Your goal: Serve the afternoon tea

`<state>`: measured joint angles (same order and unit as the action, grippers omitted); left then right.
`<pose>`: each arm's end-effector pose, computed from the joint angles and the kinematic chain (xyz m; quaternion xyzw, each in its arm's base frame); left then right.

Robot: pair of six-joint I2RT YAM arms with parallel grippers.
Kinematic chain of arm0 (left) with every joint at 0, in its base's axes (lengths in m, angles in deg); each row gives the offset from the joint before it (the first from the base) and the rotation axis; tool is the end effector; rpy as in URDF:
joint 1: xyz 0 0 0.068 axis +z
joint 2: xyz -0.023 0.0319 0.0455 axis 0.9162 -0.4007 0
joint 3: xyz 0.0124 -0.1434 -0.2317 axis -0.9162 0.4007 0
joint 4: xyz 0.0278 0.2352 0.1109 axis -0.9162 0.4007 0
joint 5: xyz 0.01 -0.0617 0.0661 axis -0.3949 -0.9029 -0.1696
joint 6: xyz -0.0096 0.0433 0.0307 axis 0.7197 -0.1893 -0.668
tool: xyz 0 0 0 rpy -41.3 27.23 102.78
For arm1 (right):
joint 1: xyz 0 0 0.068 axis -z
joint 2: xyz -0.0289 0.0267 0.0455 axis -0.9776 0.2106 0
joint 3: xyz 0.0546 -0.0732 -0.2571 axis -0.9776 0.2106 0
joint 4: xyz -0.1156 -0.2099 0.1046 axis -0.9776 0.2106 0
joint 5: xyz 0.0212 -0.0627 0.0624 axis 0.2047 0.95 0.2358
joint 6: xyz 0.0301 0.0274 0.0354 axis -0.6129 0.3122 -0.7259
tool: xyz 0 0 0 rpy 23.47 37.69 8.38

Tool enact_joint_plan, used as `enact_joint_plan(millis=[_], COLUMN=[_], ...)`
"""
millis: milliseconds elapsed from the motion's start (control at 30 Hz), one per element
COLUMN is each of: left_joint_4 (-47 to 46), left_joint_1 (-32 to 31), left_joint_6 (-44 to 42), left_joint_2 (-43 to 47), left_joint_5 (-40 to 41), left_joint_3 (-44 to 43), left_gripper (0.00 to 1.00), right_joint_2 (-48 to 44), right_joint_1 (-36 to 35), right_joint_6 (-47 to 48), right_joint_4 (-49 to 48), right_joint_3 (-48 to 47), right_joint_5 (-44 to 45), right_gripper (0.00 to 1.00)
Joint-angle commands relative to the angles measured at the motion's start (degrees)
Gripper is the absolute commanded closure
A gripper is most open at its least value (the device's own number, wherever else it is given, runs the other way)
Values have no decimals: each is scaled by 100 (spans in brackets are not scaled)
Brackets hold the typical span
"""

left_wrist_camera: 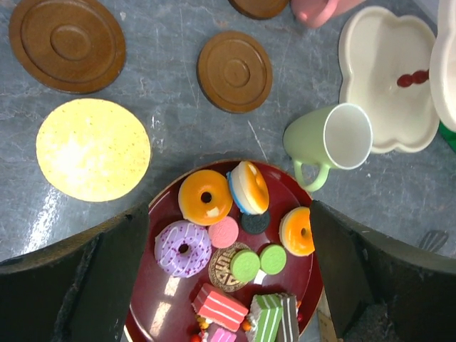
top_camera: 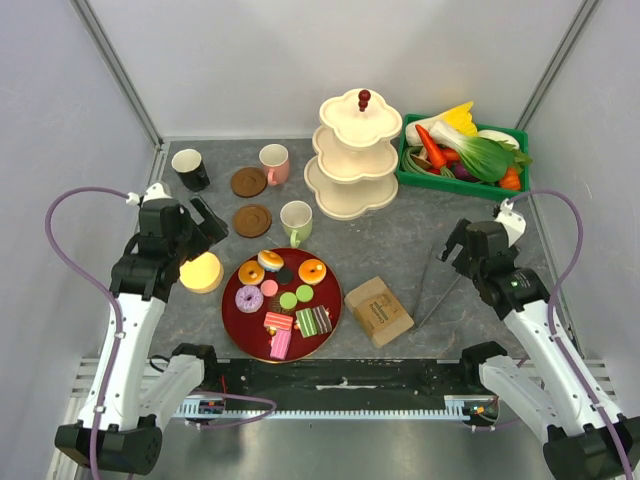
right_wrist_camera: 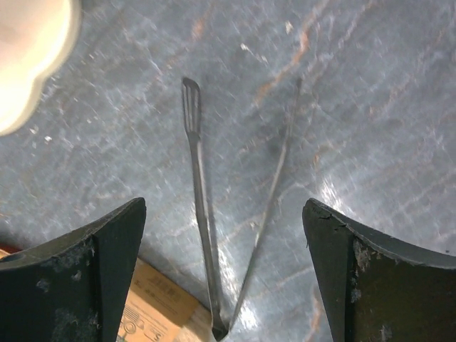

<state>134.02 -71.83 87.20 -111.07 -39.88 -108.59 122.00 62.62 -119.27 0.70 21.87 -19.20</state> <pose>0.1678 -0.0115 0.3504 -0.2637 0.8526 -0.1043 0.4389 0.1596 0.0293 0.2815 0.2442 0.8620 0.0180 0.4438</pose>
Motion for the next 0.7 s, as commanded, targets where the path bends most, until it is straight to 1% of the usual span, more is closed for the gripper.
enact_joint_plan(millis=[0, 100, 233, 333, 400, 467, 567, 600, 667], left_joint_4=[19, 63, 46, 54, 89, 98, 72, 54, 46], left_joint_1=[27, 36, 35, 44, 36, 27, 36, 27, 27], left_joint_6=[-478, -531, -531, -540, -558, -531, -470, -452, -443], left_joint_2=[354, 469, 496, 452, 408, 425, 504, 530, 574], left_joint_5=[-339, -463, -717, -718, -718, -885, -894, -859, -832], left_joint_3=[213, 301, 459, 556, 547, 539, 556, 565, 591], left_gripper=[1, 1, 1, 1, 1, 1, 2, 2, 2], right_joint_2=[12, -84, -146, -111, -50, 90, 607, 740, 1004], right_joint_1=[2, 2, -7, -112, -340, -638, -1095, -1184, -1272], right_joint_6=[-455, -622, -719, -842, -982, -1105, -1395, -1509, -1650], right_joint_4=[1188, 1287, 1112, 963, 918, 770, 628, 602, 331], right_joint_3=[-110, 206, 496, 672, 751, 804, 778, 769, 883], right_joint_5=[-252, -726, -1288, -1439, -1151, -843, -308, -27, 125], right_gripper=[2, 2, 2, 2, 2, 2, 2, 2, 2])
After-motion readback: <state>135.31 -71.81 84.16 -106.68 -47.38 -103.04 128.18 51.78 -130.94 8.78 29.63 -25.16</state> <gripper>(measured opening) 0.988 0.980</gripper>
